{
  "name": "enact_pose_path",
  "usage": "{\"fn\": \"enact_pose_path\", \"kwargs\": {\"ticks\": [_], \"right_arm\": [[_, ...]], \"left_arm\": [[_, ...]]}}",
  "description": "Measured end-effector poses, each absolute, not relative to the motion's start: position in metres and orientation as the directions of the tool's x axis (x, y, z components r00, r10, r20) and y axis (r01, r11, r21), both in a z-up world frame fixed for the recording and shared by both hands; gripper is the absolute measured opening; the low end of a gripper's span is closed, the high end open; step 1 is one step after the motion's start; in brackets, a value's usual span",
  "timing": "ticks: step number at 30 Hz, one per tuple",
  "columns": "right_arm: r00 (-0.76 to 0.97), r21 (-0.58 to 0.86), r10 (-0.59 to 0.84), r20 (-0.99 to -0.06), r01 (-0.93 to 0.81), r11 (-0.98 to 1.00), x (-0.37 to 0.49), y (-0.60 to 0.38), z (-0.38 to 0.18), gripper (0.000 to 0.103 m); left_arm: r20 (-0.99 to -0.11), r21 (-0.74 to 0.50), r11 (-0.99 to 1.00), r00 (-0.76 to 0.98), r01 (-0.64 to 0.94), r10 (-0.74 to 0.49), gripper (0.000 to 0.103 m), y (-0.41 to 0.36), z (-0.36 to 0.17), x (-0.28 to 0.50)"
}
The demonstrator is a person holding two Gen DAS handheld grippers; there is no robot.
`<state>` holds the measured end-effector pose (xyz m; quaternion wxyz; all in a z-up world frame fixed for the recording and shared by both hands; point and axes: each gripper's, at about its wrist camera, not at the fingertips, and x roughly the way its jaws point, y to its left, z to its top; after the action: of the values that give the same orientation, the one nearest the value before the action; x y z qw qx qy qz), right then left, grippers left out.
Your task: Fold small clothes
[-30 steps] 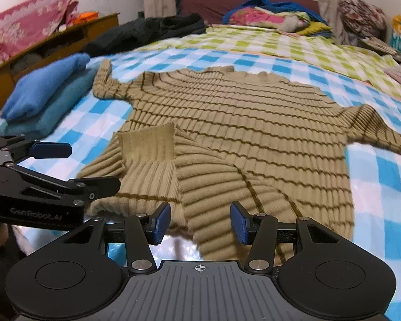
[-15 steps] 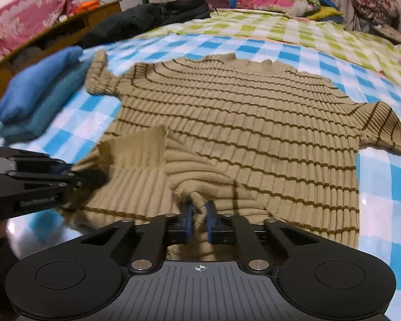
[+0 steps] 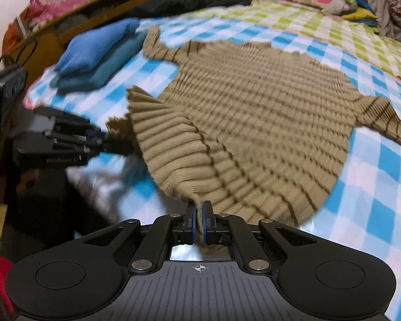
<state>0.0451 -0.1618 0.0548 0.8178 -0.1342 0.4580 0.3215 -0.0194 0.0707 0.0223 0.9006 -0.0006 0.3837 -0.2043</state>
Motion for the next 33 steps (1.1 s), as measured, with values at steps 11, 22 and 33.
{"fn": "enact_pose_path", "kwargs": {"ticks": [11, 22, 33], "right_arm": [[0.416, 0.002, 0.337, -0.845, -0.627, 0.779, 0.021, -0.176, 0.056, 0.028], [0.531, 0.265, 0.363, -0.765, -0.254, 0.930, 0.073, -0.246, 0.000, 0.037], [0.510, 0.450, 0.490, -0.707, -0.210, 0.868, 0.093, -0.246, -0.033, 0.030]], "left_arm": [[-0.698, -0.099, 0.910, 0.624, 0.402, -0.352, 0.025, 0.068, 0.037, -0.060], [-0.647, -0.191, 0.915, 0.656, 0.355, -0.389, 0.029, 0.041, 0.028, -0.022], [-0.692, -0.202, 0.924, 0.620, 0.325, -0.370, 0.031, 0.031, 0.015, -0.002]]}}
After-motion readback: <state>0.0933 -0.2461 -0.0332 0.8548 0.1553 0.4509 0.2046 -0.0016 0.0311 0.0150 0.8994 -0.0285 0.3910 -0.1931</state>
